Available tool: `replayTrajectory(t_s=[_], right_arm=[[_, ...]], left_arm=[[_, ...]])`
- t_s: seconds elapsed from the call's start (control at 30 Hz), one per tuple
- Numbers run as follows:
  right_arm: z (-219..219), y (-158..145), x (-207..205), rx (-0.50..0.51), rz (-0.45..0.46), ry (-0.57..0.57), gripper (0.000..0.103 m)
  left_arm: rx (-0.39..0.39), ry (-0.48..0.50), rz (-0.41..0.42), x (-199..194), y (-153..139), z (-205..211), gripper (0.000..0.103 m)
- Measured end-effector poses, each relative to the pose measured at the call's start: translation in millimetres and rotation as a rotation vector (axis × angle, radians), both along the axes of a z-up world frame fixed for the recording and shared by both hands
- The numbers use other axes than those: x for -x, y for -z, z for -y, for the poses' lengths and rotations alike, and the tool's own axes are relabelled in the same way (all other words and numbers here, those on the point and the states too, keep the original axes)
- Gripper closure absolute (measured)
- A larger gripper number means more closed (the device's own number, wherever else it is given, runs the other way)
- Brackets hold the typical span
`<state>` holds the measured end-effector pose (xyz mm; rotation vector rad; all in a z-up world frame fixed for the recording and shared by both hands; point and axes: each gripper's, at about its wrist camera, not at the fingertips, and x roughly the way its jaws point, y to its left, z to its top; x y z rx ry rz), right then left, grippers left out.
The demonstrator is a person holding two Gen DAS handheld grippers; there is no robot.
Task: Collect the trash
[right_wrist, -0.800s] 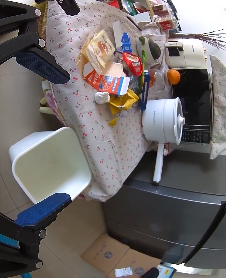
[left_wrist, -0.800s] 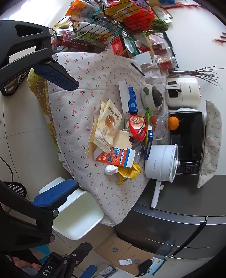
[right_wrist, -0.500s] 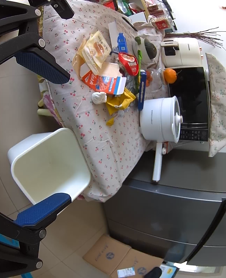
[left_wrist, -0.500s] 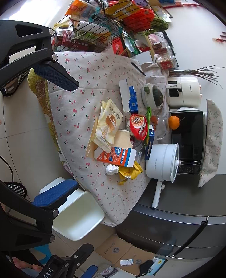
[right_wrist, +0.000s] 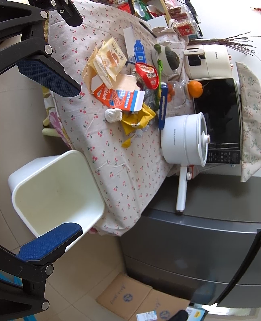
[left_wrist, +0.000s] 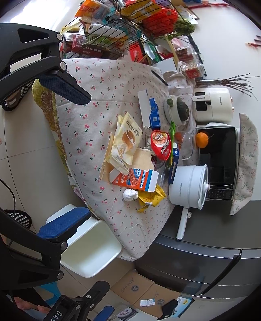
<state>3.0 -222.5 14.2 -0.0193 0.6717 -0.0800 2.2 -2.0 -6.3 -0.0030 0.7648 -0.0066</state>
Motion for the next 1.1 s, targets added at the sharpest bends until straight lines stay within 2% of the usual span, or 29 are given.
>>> replayTrajectory(t_s=[1.1], right_arm=[[0.5,-1.9,2.1,0.0,0.014,0.007,0.0]], left_arm=[[-0.002,-0.002,0.001,-0.8,-1.0,1.3,0.0]])
